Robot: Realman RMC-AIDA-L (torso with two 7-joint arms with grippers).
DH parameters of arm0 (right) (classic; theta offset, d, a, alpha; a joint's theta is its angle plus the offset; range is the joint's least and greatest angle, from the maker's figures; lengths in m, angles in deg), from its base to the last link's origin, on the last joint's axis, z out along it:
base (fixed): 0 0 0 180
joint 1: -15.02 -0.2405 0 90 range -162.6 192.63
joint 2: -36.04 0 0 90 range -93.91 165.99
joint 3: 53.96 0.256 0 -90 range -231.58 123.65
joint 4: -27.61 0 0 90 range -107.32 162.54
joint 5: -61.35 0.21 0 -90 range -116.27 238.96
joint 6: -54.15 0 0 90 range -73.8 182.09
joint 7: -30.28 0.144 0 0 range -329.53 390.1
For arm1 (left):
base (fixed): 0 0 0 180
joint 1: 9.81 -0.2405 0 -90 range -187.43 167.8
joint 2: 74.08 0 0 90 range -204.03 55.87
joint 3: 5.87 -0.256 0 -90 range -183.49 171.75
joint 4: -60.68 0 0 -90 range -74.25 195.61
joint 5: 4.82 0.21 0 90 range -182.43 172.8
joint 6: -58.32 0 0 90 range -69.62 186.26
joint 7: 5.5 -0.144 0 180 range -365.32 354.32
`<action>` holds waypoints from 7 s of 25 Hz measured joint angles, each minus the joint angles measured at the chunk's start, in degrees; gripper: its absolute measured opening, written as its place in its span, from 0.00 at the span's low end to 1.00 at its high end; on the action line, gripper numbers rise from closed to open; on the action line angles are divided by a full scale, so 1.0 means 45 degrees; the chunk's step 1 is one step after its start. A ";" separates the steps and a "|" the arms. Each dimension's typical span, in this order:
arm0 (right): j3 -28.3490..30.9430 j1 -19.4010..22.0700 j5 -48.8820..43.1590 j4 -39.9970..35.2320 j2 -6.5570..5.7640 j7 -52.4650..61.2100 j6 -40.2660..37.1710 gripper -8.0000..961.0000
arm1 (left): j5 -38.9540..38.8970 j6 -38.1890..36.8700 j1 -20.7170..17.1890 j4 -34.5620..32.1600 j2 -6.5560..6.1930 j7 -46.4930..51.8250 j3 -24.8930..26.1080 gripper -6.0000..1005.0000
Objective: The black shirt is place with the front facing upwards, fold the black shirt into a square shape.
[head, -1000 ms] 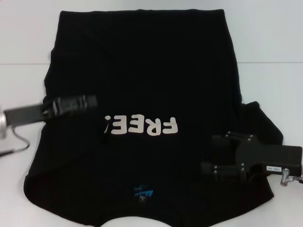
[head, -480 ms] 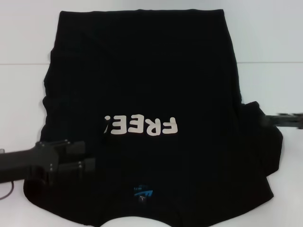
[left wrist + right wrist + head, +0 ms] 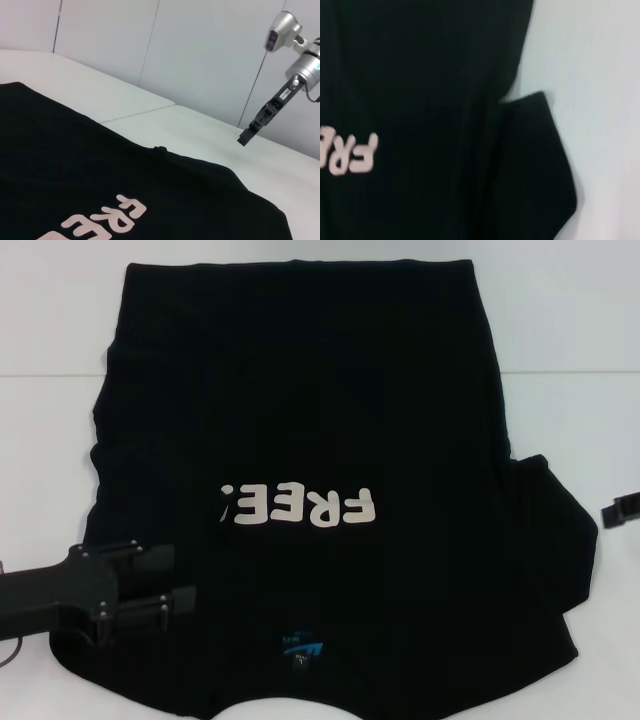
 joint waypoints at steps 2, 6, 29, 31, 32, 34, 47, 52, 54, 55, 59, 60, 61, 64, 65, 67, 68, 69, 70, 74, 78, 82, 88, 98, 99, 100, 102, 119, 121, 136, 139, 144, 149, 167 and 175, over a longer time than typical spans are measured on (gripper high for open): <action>-0.0059 -0.0206 -0.0324 0.0437 0.0108 0.0067 0.0277 0.98 | 0.0000 -0.0004 0.0002 0.0028 0.0002 0.0004 0.0007 0.68; -0.0033 -0.0391 -0.0345 0.1562 0.0123 0.0072 0.0863 0.98 | 0.0000 -0.0008 -0.0022 0.0074 0.0015 0.0007 0.0029 0.68; -0.0084 -0.0754 0.0090 0.3314 0.0175 -0.0249 0.2239 0.98 | -0.0014 0.0114 -0.0020 0.0088 0.0058 0.0033 0.0032 0.68; -0.0084 -0.0760 0.0087 0.3315 0.0176 -0.0241 0.2333 0.98 | -0.0014 0.0123 -0.0020 0.0088 0.0061 0.0032 0.0034 0.68; -0.0084 -0.0768 0.0075 0.3315 0.0175 -0.0242 0.2423 0.98 | -0.0014 0.0127 -0.0020 0.0088 0.0062 0.0033 0.0036 0.68; -0.0083 -0.0777 0.0063 0.3315 0.0173 -0.0246 0.2540 0.98 | -0.0014 0.0129 -0.0019 0.0088 0.0062 0.0033 0.0039 0.68; -0.0119 -0.0774 0.0023 0.3322 0.0183 -0.0251 0.2590 0.50 | -0.0012 0.0128 -0.0039 0.0108 0.0062 0.0030 0.0013 0.68; -0.0123 -0.0775 0.0021 0.3322 0.0188 -0.0248 0.2634 0.28 | -0.0012 0.0109 -0.0040 0.0108 0.0062 0.0030 0.0020 0.68; -0.0124 -0.0775 0.0021 0.3322 0.0189 -0.0246 0.2656 0.19 | -0.0012 0.0099 -0.0039 0.0107 0.0062 0.0030 0.0026 0.68; -0.0123 -0.0775 0.0021 0.3321 0.0189 -0.0245 0.2675 0.15 | -0.0012 0.0098 -0.0040 0.0107 0.0062 0.0030 0.0031 0.68; -0.0078 -0.0741 0.0067 0.3292 0.0189 -0.0280 0.2820 0.05 | -0.0012 0.0095 -0.0040 0.0107 0.0062 0.0029 0.0022 0.68; -0.0046 -0.0723 0.0086 0.3252 0.0187 -0.0282 0.2851 0.03 | -0.0012 0.0096 -0.0040 0.0108 0.0062 0.0030 0.0014 0.68; -0.0017 -0.0702 0.0101 0.3218 0.0175 -0.0285 0.2865 0.02 | -0.0012 0.0099 -0.0040 0.0107 0.0062 0.0029 0.0014 0.68; 0.0043 -0.0656 0.0126 0.3178 0.0084 -0.0302 0.2904 0.02 | -0.0012 0.0100 -0.0040 0.0107 0.0062 0.0056 0.0015 0.68; 0.0084 -0.0649 0.0128 0.3167 0.0059 -0.0307 0.2908 0.03 | -0.0012 0.0101 -0.0040 0.0107 0.0062 0.0081 0.0010 0.68; 0.0275 -0.0624 0.0132 0.3062 -0.0014 -0.0337 0.2864 0.03 | -0.0012 0.0112 -0.0040 0.0108 0.0062 0.0142 -0.0009 0.68; 0.0388 -0.0597 0.0136 0.2964 -0.0046 -0.0351 0.2801 0.03 | -0.0012 0.0114 -0.0040 0.0107 0.0062 0.0148 -0.0013 0.68; 0.0492 -0.0555 0.0179 0.2799 -0.0071 -0.0362 0.2701 0.04 | -0.0012 0.0116 -0.0040 0.0107 0.0062 0.0150 -0.0018 0.68; 0.0565 -0.0515 0.0254 0.2635 -0.0085 -0.0370 0.2641 0.04 | -0.0012 0.0118 -0.0041 0.0106 0.0062 0.0150 -0.0023 0.68; 0.0625 -0.0357 0.1207 0.2090 -0.0120 -0.0550 0.2280 0.05 | -0.0012 0.0122 -0.0039 0.0107 0.0062 0.0153 -0.0038 0.68; 0.0216 -0.0630 0.1535 0.2065 -0.0059 -0.0677 0.2108 0.06 | -0.0011 0.0128 -0.0040 0.0107 0.0059 0.0157 -0.0051 0.68; -0.0576 -0.1153 0.1575 0.2124 0.0157 -0.0686 0.2174 0.07 | -0.0012 0.0134 -0.0088 0.0107 0.0046 0.0163 -0.0057 0.68; -0.1710 -0.2273 0.1618 0.2273 0.0703 -0.0767 0.2500 0.08 | -0.0012 0.0154 -0.0108 0.0107 0.0042 0.0160 -0.0047 0.68; -0.2362 -0.2924 0.1661 0.2468 0.1380 -0.1399 0.3026 0.11 | -0.0012 0.0169 -0.0179 0.0244 0.0032 0.0167 0.0021 0.68; -0.2351 -0.2874 0.1854 0.2491 0.1382 -0.1597 0.3023 0.11 | -0.0012 0.0169 -0.0189 0.0244 0.0032 0.0166 0.0022 0.68; -0.2317 -0.2789 0.2145 0.2502 0.1378 -0.1865 0.2978 0.11 | -0.0014 0.0168 -0.0200 0.0251 0.0038 0.0170 0.0034 0.68; -0.2248 -0.2516 0.3149 0.2507 0.1354 -0.2720 0.2685 0.12 | -0.0052 0.0170 -0.0202 0.0299 0.0047 0.0220 0.0065 0.68; -0.1990 0.1593 0.9173 0.4192 0.1218 -1.3418 0.1097 0.67 | -0.0018 -0.0684 -0.0080 0.0641 -0.0944 0.6968 0.1526 0.68; -0.1972 0.1875 0.9228 0.4128 0.1448 -1.4625 0.0912 0.71 | 0.0136 -0.0534 -0.0207 0.0121 -0.1055 0.8699 0.1536 0.68; -0.2010 0.1986 0.9244 0.4824 0.1917 -1.8015 0.0957 0.95 | 0.5432 -0.1001 0.1079 -0.4259 -0.1317 1.6088 -0.0361 0.68; -0.1981 0.2010 0.9259 0.4826 0.1908 -1.7943 0.0984 0.95 | 0.5926 -0.0604 0.1343 -0.4335 -0.1106 1.6084 -0.0955 0.68; -0.1977 0.2050 0.9267 0.4825 0.1896 -1.7813 0.0993 0.95 | 0.6358 -0.0086 0.1634 -0.4255 -0.0927 1.6137 -0.1534 0.68; -0.1977 0.2055 0.9279 0.4826 0.1896 -1.7786 0.0957 0.95 | 0.6604 0.0221 0.1627 -0.4208 -0.0856 1.6082 -0.1732 0.68; -0.1978 0.2080 0.9280 0.4830 0.1907 -1.7792 0.0869 0.94 | 0.6637 0.1003 0.1592 -0.4210 -0.0503 1.5930 -0.3392 0.64; -0.1938 0.2058 0.9279 0.4846 0.1906 -1.7797 0.0870 0.93 | 0.7315 0.1231 0.1510 -0.5049 -0.0016 1.5914 -0.3825 0.61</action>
